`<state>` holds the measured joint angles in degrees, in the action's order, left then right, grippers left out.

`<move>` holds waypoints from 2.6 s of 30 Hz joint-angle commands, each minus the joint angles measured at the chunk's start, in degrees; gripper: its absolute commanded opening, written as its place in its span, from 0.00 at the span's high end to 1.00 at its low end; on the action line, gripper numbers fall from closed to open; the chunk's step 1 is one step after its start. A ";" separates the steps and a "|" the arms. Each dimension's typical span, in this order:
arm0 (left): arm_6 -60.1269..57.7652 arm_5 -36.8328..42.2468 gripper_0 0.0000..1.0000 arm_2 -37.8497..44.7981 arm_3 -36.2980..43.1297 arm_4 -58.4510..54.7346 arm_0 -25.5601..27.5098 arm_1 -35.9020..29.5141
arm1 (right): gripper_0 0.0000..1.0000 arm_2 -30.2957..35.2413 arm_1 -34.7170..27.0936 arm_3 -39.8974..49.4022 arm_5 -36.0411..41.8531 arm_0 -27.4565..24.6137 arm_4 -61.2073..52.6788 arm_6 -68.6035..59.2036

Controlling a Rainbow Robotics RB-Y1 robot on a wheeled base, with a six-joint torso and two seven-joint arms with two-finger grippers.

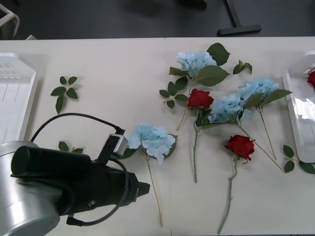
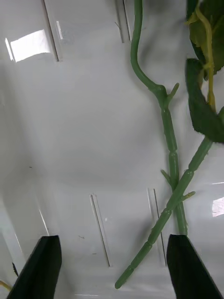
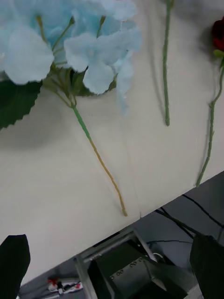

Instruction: Place the red flowers into the right box and the blue flowers into the left box. If a person shows an open palm, hand one flower to the person first, then continue sorting.

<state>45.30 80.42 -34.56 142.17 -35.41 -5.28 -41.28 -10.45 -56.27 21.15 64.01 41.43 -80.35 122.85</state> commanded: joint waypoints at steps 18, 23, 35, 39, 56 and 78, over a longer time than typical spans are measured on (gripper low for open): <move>-8.91 -7.82 0.00 -17.56 -26.77 19.94 -13.70 14.91 | 0.30 -4.40 2.39 32.29 15.27 1.90 -0.69 3.98; -9.44 -10.99 0.00 -18.70 -33.98 22.14 -15.99 18.16 | 0.30 -10.46 3.62 33.34 8.68 1.90 1.16 3.80; -9.97 -12.48 0.22 -20.64 -41.54 27.41 -19.15 22.47 | 0.30 -15.12 5.82 33.34 2.79 1.37 7.31 2.93; -10.05 -12.48 0.74 -20.90 -41.54 27.59 -19.15 22.47 | 0.30 -15.03 7.14 34.13 1.03 -0.12 8.19 2.75; -9.44 -12.39 1.00 -20.99 -42.15 30.31 -19.15 22.12 | 0.44 -15.12 11.00 34.40 -1.96 -0.56 12.58 -1.20; -7.42 2.02 1.00 -6.57 -15.70 23.02 -21.79 -3.72 | 1.00 -15.12 10.65 32.03 -4.33 -1.44 15.57 -2.96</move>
<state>37.24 80.69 -44.80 123.10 -10.62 -24.14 -39.49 -25.88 -46.07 53.39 60.32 40.18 -65.53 121.54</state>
